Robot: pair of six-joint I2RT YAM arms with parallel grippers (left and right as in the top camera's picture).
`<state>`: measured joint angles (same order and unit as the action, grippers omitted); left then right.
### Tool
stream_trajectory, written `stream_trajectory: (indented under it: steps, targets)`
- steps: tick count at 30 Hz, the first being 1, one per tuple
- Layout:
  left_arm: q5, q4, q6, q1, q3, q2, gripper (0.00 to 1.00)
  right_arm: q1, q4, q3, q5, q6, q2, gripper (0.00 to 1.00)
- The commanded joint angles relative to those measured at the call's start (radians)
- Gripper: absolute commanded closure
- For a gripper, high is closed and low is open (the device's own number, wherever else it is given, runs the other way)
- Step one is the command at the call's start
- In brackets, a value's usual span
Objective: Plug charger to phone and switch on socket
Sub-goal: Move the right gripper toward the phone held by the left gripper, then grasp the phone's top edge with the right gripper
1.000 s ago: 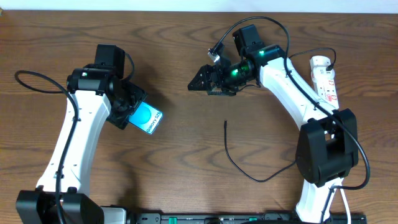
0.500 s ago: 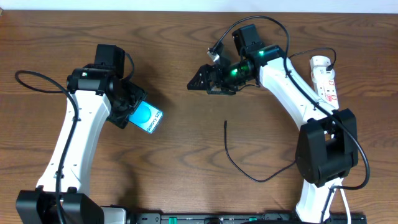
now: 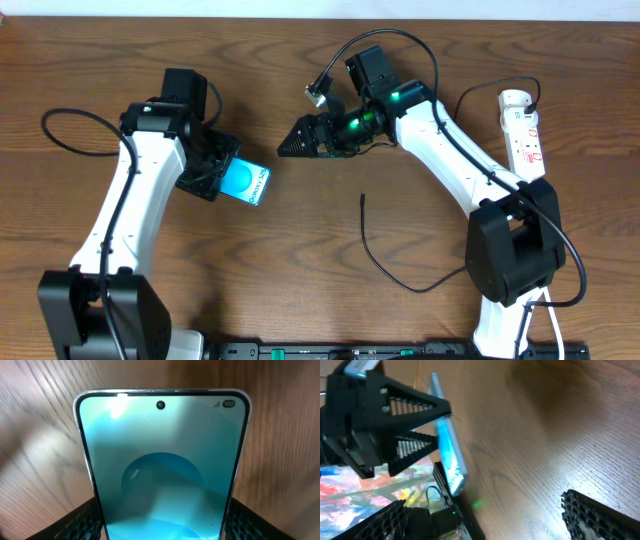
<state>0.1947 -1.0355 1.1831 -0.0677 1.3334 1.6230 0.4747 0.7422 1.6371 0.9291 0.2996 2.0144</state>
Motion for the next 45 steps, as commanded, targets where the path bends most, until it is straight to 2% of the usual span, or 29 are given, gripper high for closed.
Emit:
stream_trajectory:
  steps: [1,10,19,23,27,37,40,45]
  targets:
    - [0.067,-0.001,0.153,-0.001,0.009,0.016,0.93,0.006,-0.002,0.016,0.024,-0.007,-0.002,0.04]
    - [0.15,0.003,0.396,-0.001,0.009,0.022,0.93,0.006,-0.036,0.016,0.023,0.044,-0.002,0.05]
    - [0.217,0.043,0.536,-0.001,0.01,0.022,0.93,0.051,-0.141,0.016,-0.006,0.136,-0.002,0.08]
    - [0.222,0.05,0.559,-0.001,0.009,0.022,0.93,0.087,-0.157,0.016,-0.064,0.153,-0.002,0.09]
    - [0.233,0.056,0.57,-0.001,0.01,0.022,0.93,0.114,-0.159,0.016,-0.101,0.154,-0.002,0.19]
    - [0.239,0.062,0.605,0.0,0.009,0.022,0.93,0.127,-0.158,0.016,-0.109,0.157,-0.002,0.32]
    - [0.271,0.075,0.615,0.0,0.009,0.022,0.93,0.128,-0.158,0.016,-0.109,0.157,-0.002,0.4]
    - [0.343,0.106,0.615,0.0,0.01,0.022,0.93,0.129,-0.159,0.016,-0.112,0.157,-0.002,0.44]
